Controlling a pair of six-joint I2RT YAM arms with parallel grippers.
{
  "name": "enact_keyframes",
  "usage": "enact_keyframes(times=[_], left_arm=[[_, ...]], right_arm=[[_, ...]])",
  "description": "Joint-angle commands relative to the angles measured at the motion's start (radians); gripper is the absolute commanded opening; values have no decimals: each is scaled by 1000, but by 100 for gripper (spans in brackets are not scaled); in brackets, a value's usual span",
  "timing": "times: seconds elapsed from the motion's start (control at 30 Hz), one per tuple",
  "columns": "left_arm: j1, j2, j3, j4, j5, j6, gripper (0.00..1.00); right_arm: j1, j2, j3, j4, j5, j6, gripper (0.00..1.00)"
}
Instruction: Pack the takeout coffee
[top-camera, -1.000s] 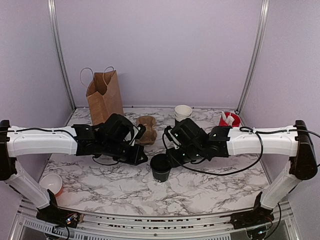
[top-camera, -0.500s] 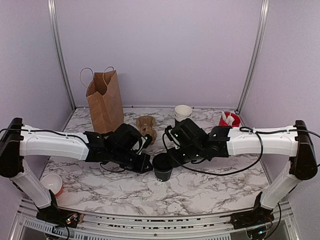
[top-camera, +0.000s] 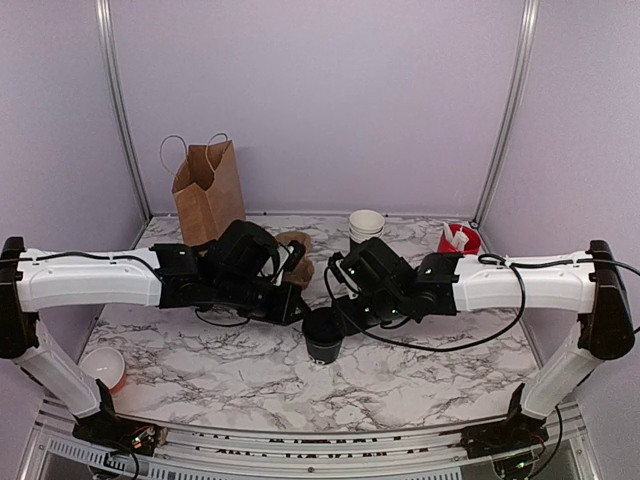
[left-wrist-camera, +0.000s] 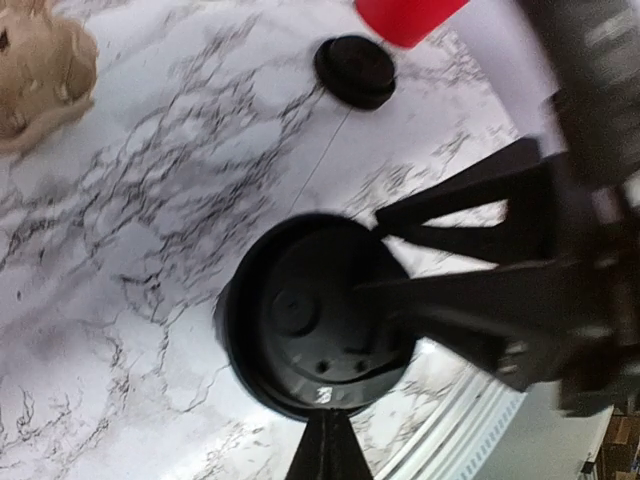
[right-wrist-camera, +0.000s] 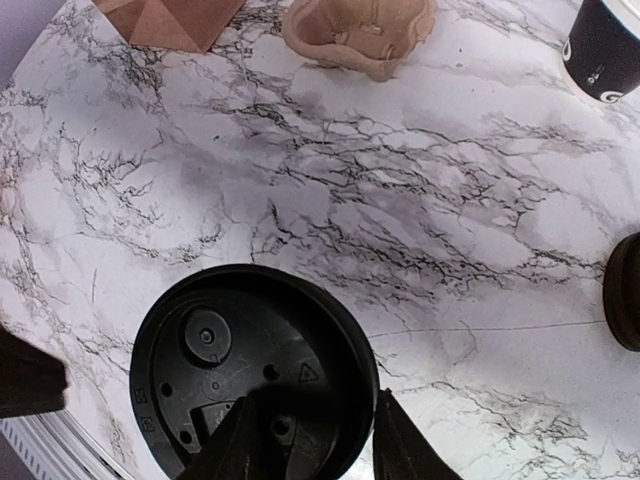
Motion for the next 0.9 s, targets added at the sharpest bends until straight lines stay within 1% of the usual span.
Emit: enact_keyframes(times=[0.0, 0.1, 0.3, 0.4, 0.5, 0.73, 0.87], left_arm=[[-3, -68, 74, -51, -4, 25, 0], [-4, -40, 68, -49, 3, 28, 0], [-15, 85, -59, 65, 63, 1, 0], [-16, 118, -93, 81, 67, -5, 0], [-16, 87, -81, 71, 48, 6, 0], [-9, -18, 39, -52, -3, 52, 0], [-10, -74, 99, -81, -2, 58, 0]], right_arm=[[8, 15, 0, -27, -4, 11, 37], [9, 14, -3, -28, -3, 13, 38], [8, 15, -9, -25, -4, 17, 38], [8, 18, -8, -24, -7, 16, 37], [11, 19, -5, -29, -8, 17, 38], [11, 19, -5, -28, -4, 21, 38], [10, 24, 0, -28, -4, 20, 38]])
